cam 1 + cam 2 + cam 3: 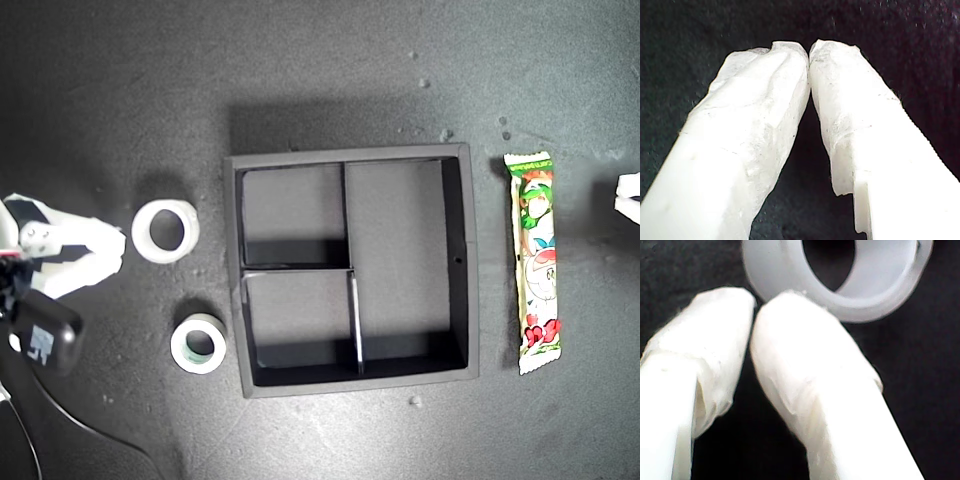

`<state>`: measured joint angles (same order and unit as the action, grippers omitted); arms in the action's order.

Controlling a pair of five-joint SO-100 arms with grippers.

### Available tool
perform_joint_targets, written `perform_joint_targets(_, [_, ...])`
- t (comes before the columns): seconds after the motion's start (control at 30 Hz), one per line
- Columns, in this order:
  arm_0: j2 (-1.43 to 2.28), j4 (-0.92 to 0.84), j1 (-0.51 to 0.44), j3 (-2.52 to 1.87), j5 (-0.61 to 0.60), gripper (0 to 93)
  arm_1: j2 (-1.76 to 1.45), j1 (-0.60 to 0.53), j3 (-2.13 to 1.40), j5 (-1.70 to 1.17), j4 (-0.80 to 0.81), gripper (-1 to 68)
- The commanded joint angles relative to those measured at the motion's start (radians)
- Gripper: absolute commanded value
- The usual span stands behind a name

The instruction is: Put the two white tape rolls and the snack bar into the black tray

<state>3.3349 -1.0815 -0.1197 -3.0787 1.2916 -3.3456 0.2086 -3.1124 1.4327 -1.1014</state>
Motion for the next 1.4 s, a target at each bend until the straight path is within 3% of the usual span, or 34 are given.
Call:
perform_joint_targets(0.0, [0.052, 0.028, -0.029, -0.06, 0.005, 0.0, -0.005, 0.026, -0.011, -0.207, 0.054, -0.3])
perform_joint_targets(0.27, [0.051, -0.117, -0.067, -0.06, 0.196, 0.0, -0.005, 0.009, -0.011, -0.196, 0.097, -0.4])
perform_joint_targets(0.6, [0.051, -0.284, -0.067, 0.161, 0.114, 2.8, -0.005, 0.026, 0.043, -0.359, 0.198, -0.4])
perform_joint_targets(0.9, [-0.268, -0.215, -0.017, 0.407, -0.037, 6.4, 0.032, 0.04, 0.337, -0.492, 0.06, -0.4])
perform_joint_targets(1.1, [-0.618, -0.179, 0.034, 0.69, -0.178, 6.9, 0.588, 0.005, 0.726, -0.592, 0.055, -0.3])
perform_joint_targets(1.23, [-0.815, -0.106, 0.031, 0.802, -0.258, 7.0, 0.974, -0.048, 1.046, -0.693, -0.067, 0.0])
perform_joint_targets(1.37, [-0.962, -0.061, 0.005, 0.861, -0.302, 7.2, 1.178, -0.133, 1.216, -0.772, -0.186, 7.2])
